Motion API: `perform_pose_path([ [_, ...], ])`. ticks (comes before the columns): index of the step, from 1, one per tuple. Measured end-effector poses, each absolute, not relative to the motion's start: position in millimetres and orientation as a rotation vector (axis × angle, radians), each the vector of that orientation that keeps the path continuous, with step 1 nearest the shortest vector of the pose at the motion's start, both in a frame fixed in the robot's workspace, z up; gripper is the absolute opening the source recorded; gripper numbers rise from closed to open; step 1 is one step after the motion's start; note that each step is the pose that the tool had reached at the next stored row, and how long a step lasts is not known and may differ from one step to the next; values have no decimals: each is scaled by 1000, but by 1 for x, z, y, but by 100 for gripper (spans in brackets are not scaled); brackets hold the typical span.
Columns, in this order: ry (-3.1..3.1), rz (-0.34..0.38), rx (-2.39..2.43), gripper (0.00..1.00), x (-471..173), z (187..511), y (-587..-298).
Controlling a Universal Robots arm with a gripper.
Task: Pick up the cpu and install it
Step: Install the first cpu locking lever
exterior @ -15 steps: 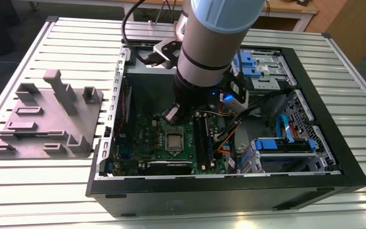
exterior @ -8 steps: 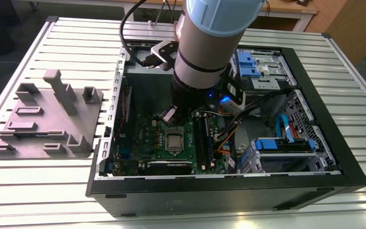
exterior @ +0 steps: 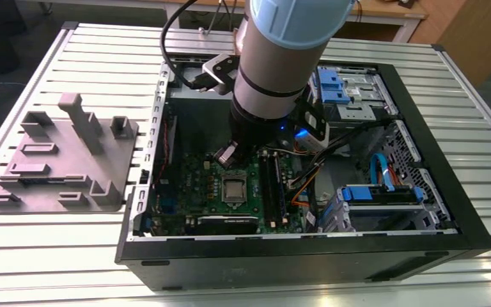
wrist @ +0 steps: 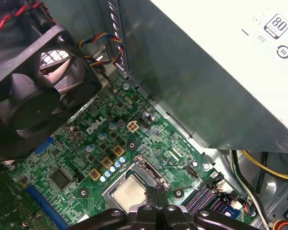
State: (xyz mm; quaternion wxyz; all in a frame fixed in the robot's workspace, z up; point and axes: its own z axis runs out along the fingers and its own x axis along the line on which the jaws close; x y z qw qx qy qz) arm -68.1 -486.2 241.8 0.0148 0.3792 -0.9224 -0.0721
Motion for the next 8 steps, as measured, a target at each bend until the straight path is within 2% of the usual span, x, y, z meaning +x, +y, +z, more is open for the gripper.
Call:
perform_pose_path([
  [8, -2871, -225, 1180, 10, -68, 247, -486],
])
